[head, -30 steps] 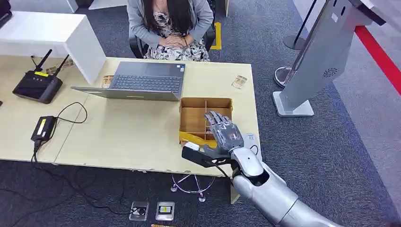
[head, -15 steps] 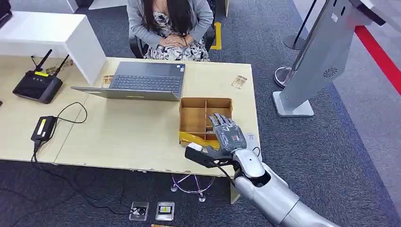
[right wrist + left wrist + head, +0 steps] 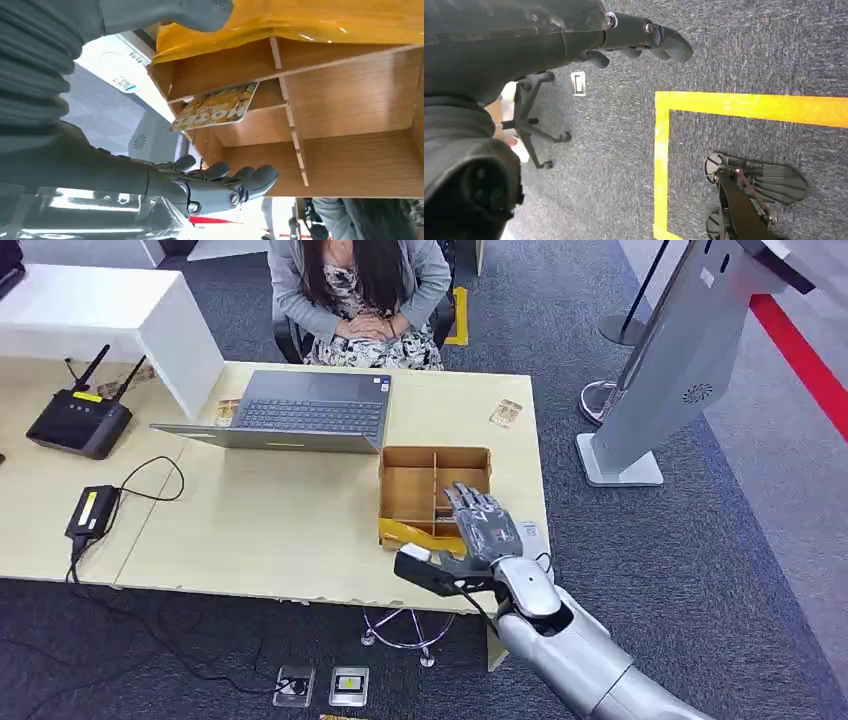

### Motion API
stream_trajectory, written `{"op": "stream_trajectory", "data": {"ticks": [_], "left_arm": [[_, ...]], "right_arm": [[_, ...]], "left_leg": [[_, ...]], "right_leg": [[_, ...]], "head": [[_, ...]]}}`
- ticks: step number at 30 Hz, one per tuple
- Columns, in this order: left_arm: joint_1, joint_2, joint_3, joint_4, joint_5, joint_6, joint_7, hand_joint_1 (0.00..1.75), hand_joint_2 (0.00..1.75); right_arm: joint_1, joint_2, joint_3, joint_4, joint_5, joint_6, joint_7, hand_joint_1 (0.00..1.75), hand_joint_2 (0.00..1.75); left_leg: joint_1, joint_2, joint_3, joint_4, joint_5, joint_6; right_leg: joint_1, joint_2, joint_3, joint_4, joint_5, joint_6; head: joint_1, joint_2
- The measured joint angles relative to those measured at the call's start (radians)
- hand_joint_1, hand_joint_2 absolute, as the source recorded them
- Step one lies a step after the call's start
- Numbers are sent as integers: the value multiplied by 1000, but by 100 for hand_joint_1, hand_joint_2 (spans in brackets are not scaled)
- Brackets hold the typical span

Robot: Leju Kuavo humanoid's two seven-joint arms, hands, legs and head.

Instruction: Pass the card to the sensor for recognition and then transmit it.

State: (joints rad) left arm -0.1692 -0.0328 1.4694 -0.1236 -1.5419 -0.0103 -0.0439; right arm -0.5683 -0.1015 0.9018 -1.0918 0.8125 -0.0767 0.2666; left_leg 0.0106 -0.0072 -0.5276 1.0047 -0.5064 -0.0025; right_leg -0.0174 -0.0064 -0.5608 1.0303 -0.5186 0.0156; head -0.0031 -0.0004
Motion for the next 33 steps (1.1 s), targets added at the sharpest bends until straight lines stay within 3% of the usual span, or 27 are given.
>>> {"op": "stream_trajectory", "data": {"ticks": [22,33], "left_arm": [[0,-2,0,0,11,19,6,0,0],[0,-5,0,0,1,5,3,0,0]], "right_arm": [[6,16,0,64,-2,-2,-28,175,175],[24,14,-17,41,12,-10,-3,175,175]], "left_leg": [[0,0,1,0,0,0],[0,1,2,0,0,0]], "right_leg": [[0,0,0,0,0,0],[0,1,1,0,0,0]], "head": [[0,0],[0,0]]}}
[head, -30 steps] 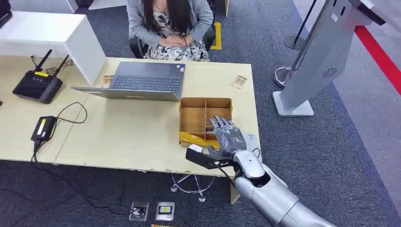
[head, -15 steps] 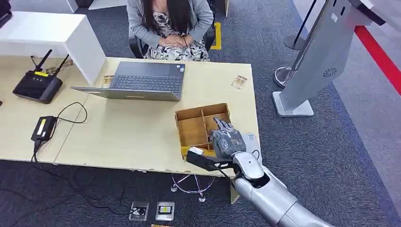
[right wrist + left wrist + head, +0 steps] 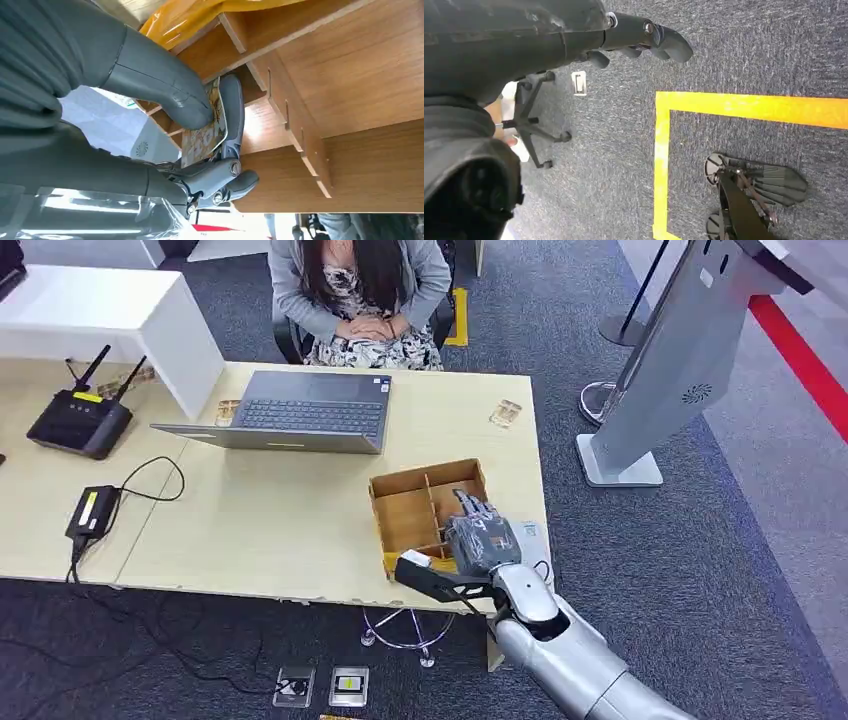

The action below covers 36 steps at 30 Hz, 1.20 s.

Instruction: Pass the card to the sensor for recognition and then transmit it.

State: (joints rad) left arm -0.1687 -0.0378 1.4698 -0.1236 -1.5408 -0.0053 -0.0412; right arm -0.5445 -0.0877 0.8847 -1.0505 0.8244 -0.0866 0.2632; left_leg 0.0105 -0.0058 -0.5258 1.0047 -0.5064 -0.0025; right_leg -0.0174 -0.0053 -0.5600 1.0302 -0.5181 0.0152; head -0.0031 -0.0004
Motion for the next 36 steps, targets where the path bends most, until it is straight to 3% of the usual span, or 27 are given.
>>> {"op": "stream_trajectory", "data": {"ticks": [6,18,29,31,32,34,36], "left_arm": [[0,0,0,0,-20,-17,-16,0,0],[0,-1,0,0,-26,-45,-33,0,0],[2,1,-1,0,-9,-34,-26,0,0],[11,11,-20,-3,108,-8,16,0,0],[17,17,-49,-8,227,9,38,0,0],[33,31,-196,-20,639,34,66,0,0],[50,37,-401,-24,1190,39,70,0,0]], "right_arm": [[2,-15,-39,-105,61,26,27,175,175],[-54,-31,-111,-396,159,90,15,175,175],[-107,-13,-95,-388,70,47,-35,175,175],[-171,9,-53,-317,-67,-29,-23,175,175],[-208,14,-21,-275,-138,-70,-16,175,175],[-256,26,35,-194,-156,-107,-28,175,175],[-269,55,37,-123,-96,-96,-54,175,175]], "left_leg": [[0,0,0,0,0,0],[0,0,-1,0,0,0],[1,0,-6,-1,0,0],[2,1,-5,-1,0,0],[2,1,-4,-1,0,-1],[3,-1,-4,0,1,-2],[3,-3,-5,0,2,-2]], "right_leg": [[0,0,0,0,1,0],[0,0,0,0,1,0],[0,0,0,1,1,0],[1,0,-2,1,1,0],[2,0,-2,0,1,0],[3,-1,-2,0,1,0],[3,-4,-3,0,1,0]], "head": [[0,0],[0,0],[0,0],[-1,0],[1,0],[0,0],[0,0]]}}
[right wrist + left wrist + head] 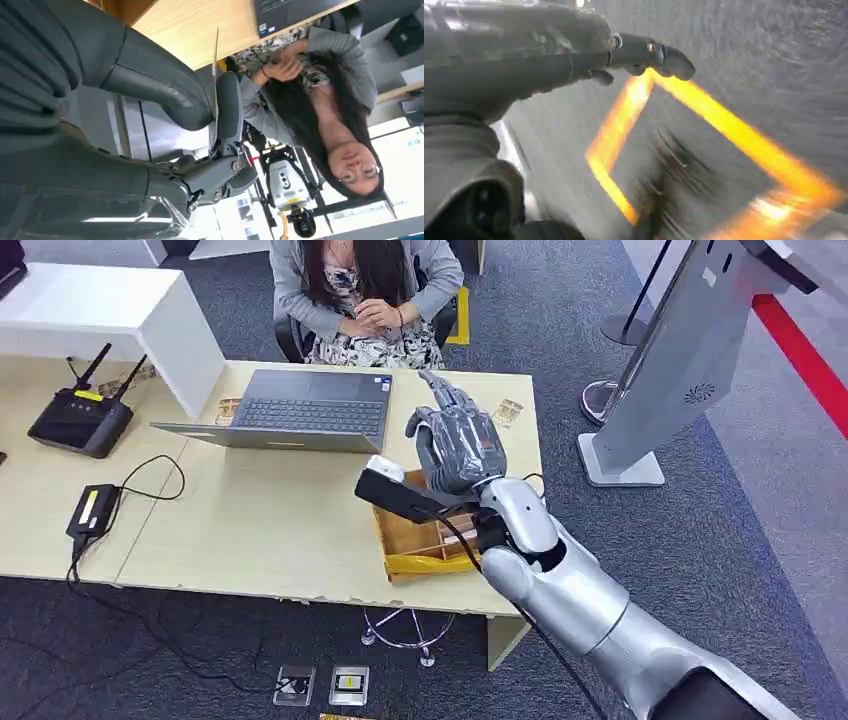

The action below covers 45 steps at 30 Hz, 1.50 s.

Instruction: Pass the card to the sensor for recognition and then transmit it.

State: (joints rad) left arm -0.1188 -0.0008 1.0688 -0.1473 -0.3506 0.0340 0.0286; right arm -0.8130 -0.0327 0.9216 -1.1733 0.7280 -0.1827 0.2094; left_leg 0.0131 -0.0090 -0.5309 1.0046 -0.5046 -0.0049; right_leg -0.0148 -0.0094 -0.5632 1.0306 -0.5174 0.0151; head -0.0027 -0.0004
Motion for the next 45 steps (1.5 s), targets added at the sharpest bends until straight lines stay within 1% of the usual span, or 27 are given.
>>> {"op": "stream_trajectory", "data": {"ticks": [1,2,3,4,5,6,7,8,10,11,12,16,19,23,27,28,31,36,41,45], "left_arm": [[5,4,-133,-4,269,2,1,0,0],[6,6,-252,-6,503,3,3,0,0],[6,8,-350,-7,690,5,5,0,0],[5,8,-432,-7,837,6,7,0,0],[4,9,-485,-8,910,7,8,0,0],[4,7,-534,-9,920,7,10,0,0],[9,7,-591,-9,868,8,14,0,0],[13,7,-638,-9,754,7,14,0,0],[16,8,-715,-10,471,4,14,0,0],[18,8,-748,-10,376,2,14,0,0],[19,8,-781,-10,331,1,14,0,0],[21,11,-875,-10,347,1,18,0,0],[22,11,-926,-10,349,0,20,0,0],[26,11,-974,-10,351,0,20,0,0],[27,11,-1007,-10,352,-1,20,0,0],[27,11,-1012,-10,354,-2,20,0,0],[27,11,-1030,-10,360,-3,20,0,0],[28,11,-1050,-10,369,-4,20,0,0],[30,11,-1054,-10,393,7,20,0,0],[31,13,-1054,-10,414,10,17,0,0]], "right_arm": [[-11,16,2,38,32,7,-10,175,175],[-28,32,5,77,59,10,-20,175,175],[-46,48,8,114,77,12,-26,175,175],[-60,63,10,147,88,13,-29,175,175],[-71,74,11,174,96,13,-32,175,175],[-81,86,13,200,102,13,-33,175,175],[-90,99,13,228,106,13,-34,175,175],[-97,110,13,257,113,11,-35,175,175],[-106,125,13,299,124,8,-38,175,175],[-108,133,12,318,132,8,-40,175,175],[-109,139,12,335,140,7,-40,175,175],[-109,154,8,380,167,7,-40,175,175],[-109,161,3,407,180,8,-39,175,175],[-109,166,-3,437,186,7,-37,175,175],[-109,167,-3,452,188,7,-37,175,175],[-109,167,-3,455,192,7,-37,0,0],[-109,173,-5,463,220,-4,-41,0,0],[-108,178,-27,473,248,-2,-64,0,0],[-108,178,-54,481,279,8,-66,0,0],[-108,169,-89,482,278,12,-59,0,0]], "left_leg": [[0,0,-1,0,0,0],[0,0,-1,0,1,-1],[0,0,-1,0,1,-1],[0,0,-1,0,1,-1],[0,0,-1,0,1,-1],[0,1,-1,0,1,-1],[0,2,-1,0,1,-1],[0,3,-1,0,1,-1],[0,2,-1,0,1,-1],[0,2,-1,0,1,-1],[0,2,-1,0,1,-1],[0,2,-1,0,1,-1],[0,2,-1,0,1,-1],[0,2,-1,0,1,-1],[0,2,-1,0,1,-1],[0,2,-1,0,1,-1],[0,3,-1,0,1,-1],[0,3,-1,0,1,-1],[0,3,-1,0,1,-1],[0,3,0,0,1,-1]], "right_leg": [[0,0,-1,0,0,0],[0,0,-1,0,0,0],[0,0,-1,0,0,0],[0,1,0,0,0,0],[0,2,0,0,0,0],[0,3,0,0,0,0],[0,5,-1,0,1,0],[0,5,-1,0,1,0],[0,4,-1,0,1,0],[0,3,-1,0,1,0],[0,3,-1,0,1,0],[0,4,-2,0,1,0],[0,4,-2,0,1,0],[0,4,-2,0,1,-1],[0,4,-2,0,1,-1],[0,4,-2,0,1,-1],[0,4,-2,0,1,-1],[0,4,-2,0,1,-1],[0,4,-2,0,1,-1],[0,5,-2,0,1,-1]], "head": [[-1,0],[0,0],[0,0],[0,0],[0,0],[0,0],[1,0],[0,0],[0,0],[0,0],[0,0],[0,0],[0,0],[0,0],[0,0],[0,0],[0,0],[0,0],[0,0],[0,0]]}}
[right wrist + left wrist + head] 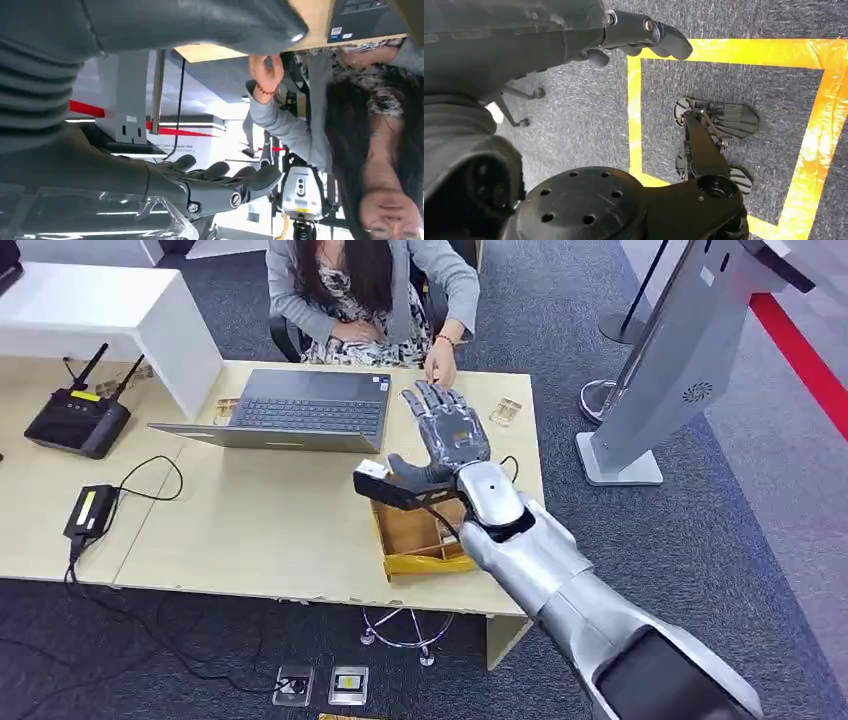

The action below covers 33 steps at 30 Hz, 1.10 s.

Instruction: Pass the card to the sensor for recognition and then transmit it.

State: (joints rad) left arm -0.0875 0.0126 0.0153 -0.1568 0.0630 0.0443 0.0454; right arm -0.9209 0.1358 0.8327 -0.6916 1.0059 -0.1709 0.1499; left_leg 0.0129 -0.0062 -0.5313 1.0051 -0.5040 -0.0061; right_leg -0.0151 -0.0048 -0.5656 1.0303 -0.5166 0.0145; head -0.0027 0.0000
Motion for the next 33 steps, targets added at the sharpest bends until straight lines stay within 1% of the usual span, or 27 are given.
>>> {"op": "stream_trajectory", "data": {"ticks": [3,9,14,20,25,27,31,33], "left_arm": [[1,3,0,0,12,0,-4,0,0],[5,9,0,0,29,2,-5,0,0],[7,14,0,0,40,-1,2,0,0],[7,19,0,0,51,-10,7,0,0],[7,19,0,0,64,-12,2,0,0],[8,20,1,0,71,-11,-3,0,0],[6,19,0,0,89,-3,-19,0,0],[6,19,3,0,128,1,-51,0,0]], "right_arm": [[0,-30,-43,0,-35,0,10,0,0],[0,-128,-154,0,-104,7,32,0,0],[0,-231,-253,11,-174,27,79,0,0],[26,-361,-378,36,-237,34,102,0,0],[87,-457,-470,72,-258,30,101,0,0],[112,-485,-504,84,-271,24,100,0,0],[173,-538,-569,123,-315,-2,73,0,0],[206,-560,-601,144,-368,-12,47,0,0]], "left_leg": [[0,0,0,0,0,0],[-1,1,0,1,0,0],[-1,1,-1,1,0,0],[-1,1,0,1,-1,1],[-1,0,-1,1,-1,1],[-1,1,-1,1,-1,1],[-1,2,-1,1,-2,2],[-1,3,1,2,-2,2]], "right_leg": [[0,-1,0,0,0,0],[-1,0,-1,-1,1,0],[-1,0,-1,-1,1,0],[-1,0,-1,-1,1,0],[-1,-1,-1,-1,1,0],[-1,-1,-2,-1,1,0],[-1,0,-2,-2,1,0],[-1,1,-3,-2,1,0]], "head": [[0,0],[0,0],[0,0],[0,0],[-1,0],[0,0],[0,0],[-1,0]]}}
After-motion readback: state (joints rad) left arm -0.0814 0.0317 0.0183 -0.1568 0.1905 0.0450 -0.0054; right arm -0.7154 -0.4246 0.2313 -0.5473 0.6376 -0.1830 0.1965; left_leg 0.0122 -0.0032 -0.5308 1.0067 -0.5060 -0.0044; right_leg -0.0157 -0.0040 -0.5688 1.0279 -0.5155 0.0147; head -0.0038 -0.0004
